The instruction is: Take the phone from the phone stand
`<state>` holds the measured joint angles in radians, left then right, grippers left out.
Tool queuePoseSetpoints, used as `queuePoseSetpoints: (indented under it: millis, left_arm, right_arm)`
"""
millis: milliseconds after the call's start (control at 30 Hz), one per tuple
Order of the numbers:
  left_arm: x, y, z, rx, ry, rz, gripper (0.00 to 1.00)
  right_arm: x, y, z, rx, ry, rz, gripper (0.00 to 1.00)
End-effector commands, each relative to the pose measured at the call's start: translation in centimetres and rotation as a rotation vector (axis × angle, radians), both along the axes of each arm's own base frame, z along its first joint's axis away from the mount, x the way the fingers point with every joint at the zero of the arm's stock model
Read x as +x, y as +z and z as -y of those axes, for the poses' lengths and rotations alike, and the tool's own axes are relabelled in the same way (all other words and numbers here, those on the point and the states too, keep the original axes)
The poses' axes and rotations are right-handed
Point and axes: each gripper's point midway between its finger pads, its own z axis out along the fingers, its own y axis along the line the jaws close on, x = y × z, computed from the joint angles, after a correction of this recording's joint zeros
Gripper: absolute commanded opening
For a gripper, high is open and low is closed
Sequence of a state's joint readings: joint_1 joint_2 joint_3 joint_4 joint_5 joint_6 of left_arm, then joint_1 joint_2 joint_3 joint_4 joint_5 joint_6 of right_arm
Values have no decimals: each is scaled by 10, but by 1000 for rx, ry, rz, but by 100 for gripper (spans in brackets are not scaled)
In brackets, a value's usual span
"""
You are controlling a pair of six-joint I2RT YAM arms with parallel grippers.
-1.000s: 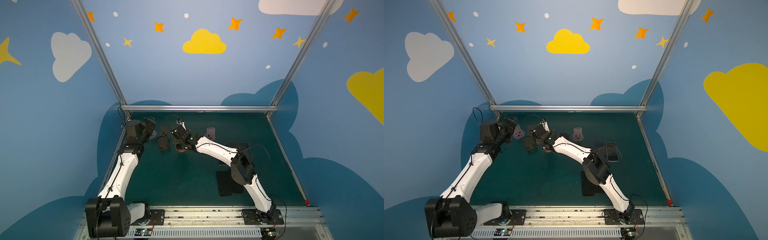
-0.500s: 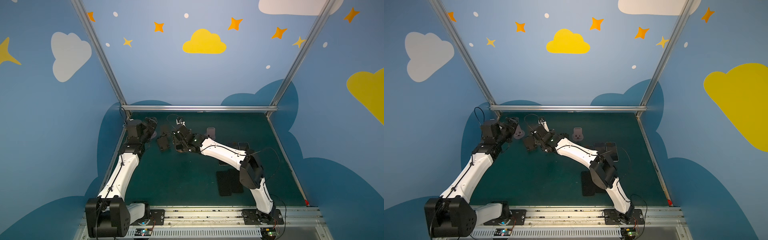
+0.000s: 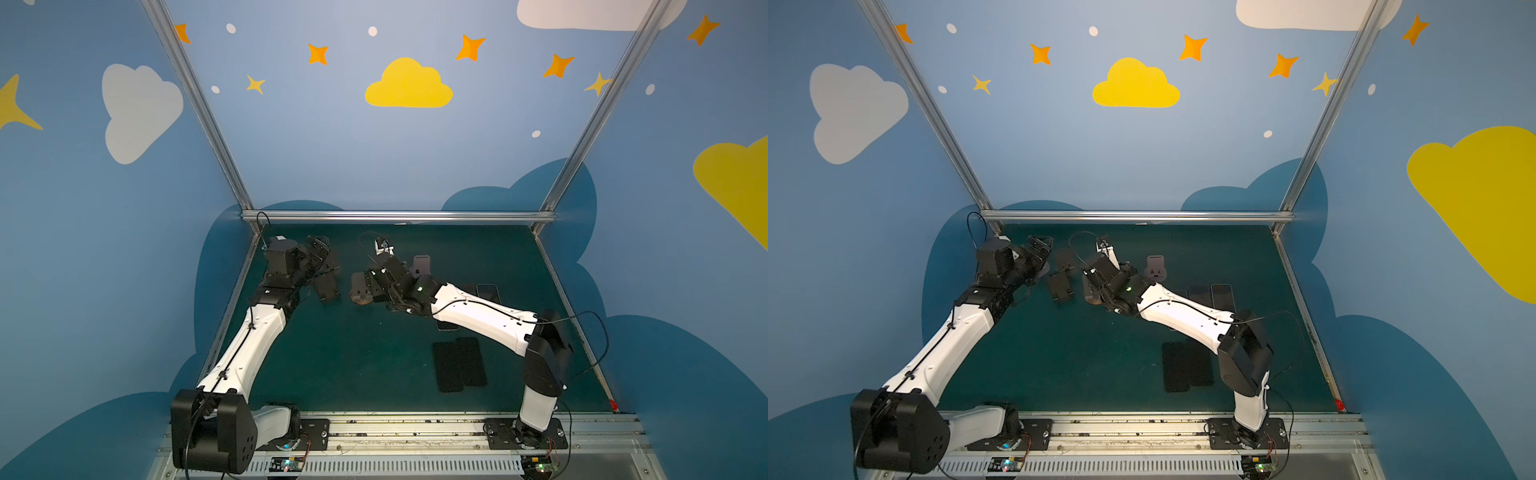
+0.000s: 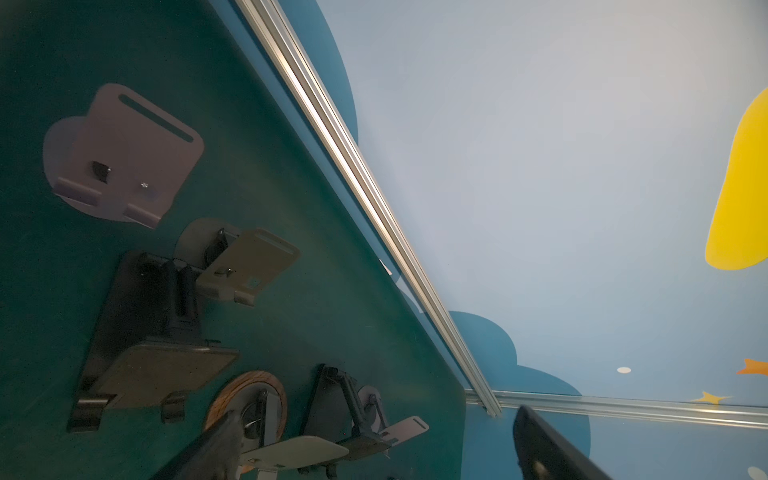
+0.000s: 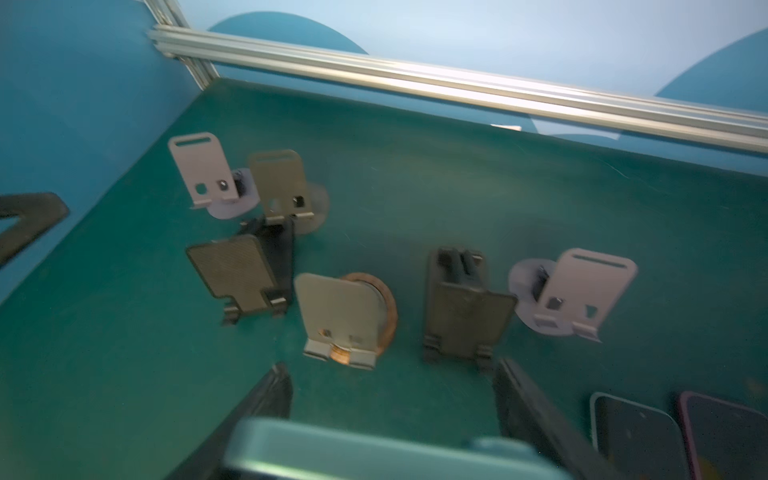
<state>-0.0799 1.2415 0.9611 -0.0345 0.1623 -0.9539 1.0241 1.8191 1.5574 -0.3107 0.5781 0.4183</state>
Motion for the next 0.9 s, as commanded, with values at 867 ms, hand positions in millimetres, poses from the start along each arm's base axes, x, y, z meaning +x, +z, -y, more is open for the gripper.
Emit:
queuePoseSetpoints:
  millis: [867]
  left_arm:
    - [0, 9, 46, 80, -127, 25, 100]
  right_arm:
    - [-31, -94, 89, 10, -134, -276, 65]
